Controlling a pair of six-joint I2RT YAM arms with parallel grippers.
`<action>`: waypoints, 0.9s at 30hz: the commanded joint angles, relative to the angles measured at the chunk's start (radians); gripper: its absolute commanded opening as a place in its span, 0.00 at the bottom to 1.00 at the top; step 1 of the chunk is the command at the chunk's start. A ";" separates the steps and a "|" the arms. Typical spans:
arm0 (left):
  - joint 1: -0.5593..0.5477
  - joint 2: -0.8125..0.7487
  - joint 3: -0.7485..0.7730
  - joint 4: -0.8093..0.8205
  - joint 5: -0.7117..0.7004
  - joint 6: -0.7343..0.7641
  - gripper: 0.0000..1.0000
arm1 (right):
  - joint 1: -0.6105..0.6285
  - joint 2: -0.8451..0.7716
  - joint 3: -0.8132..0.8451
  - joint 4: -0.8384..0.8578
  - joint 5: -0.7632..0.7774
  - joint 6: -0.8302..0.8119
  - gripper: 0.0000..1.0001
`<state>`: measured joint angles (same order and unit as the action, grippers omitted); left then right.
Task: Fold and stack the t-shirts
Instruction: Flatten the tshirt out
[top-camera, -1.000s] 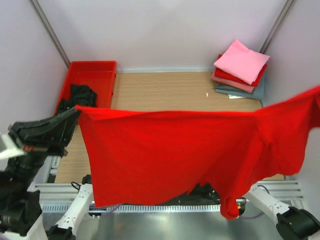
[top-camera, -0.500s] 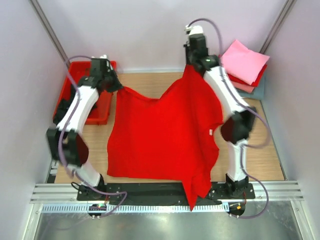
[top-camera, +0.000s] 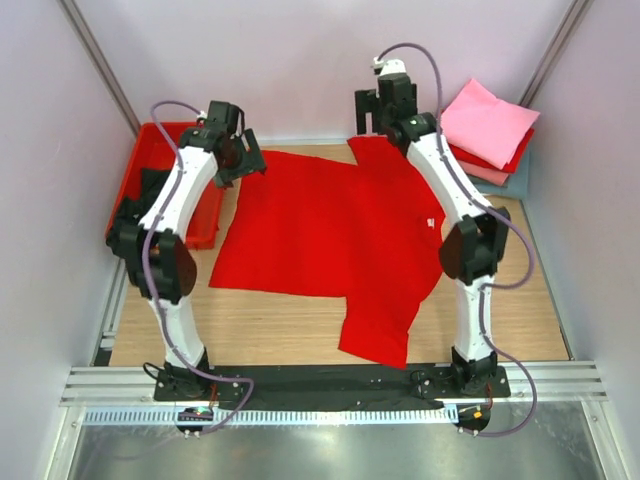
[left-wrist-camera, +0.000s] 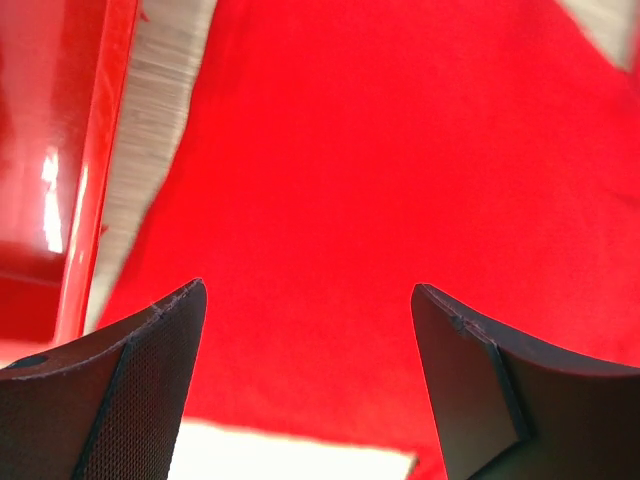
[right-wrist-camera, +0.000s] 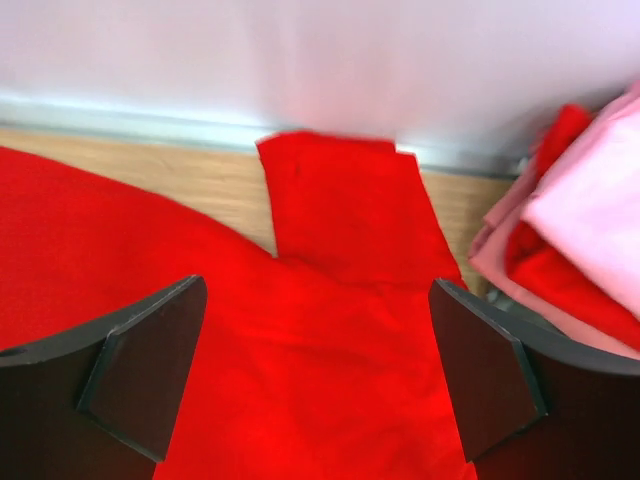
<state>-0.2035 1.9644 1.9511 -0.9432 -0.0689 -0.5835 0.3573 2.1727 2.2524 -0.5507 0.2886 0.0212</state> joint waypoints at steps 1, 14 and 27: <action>-0.039 -0.177 -0.081 0.004 -0.074 -0.002 0.84 | 0.005 -0.242 -0.100 0.074 0.000 0.068 1.00; -0.057 -0.553 -0.821 0.285 -0.106 -0.100 0.81 | 0.029 -0.708 -0.960 0.081 -0.100 0.365 1.00; 0.058 -0.855 -1.265 0.449 -0.302 -0.364 0.75 | 0.483 -1.201 -1.479 -0.054 0.113 0.717 0.98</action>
<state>-0.1734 1.1137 0.7391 -0.5976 -0.2703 -0.8387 0.8082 1.0073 0.8391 -0.5941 0.3710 0.6136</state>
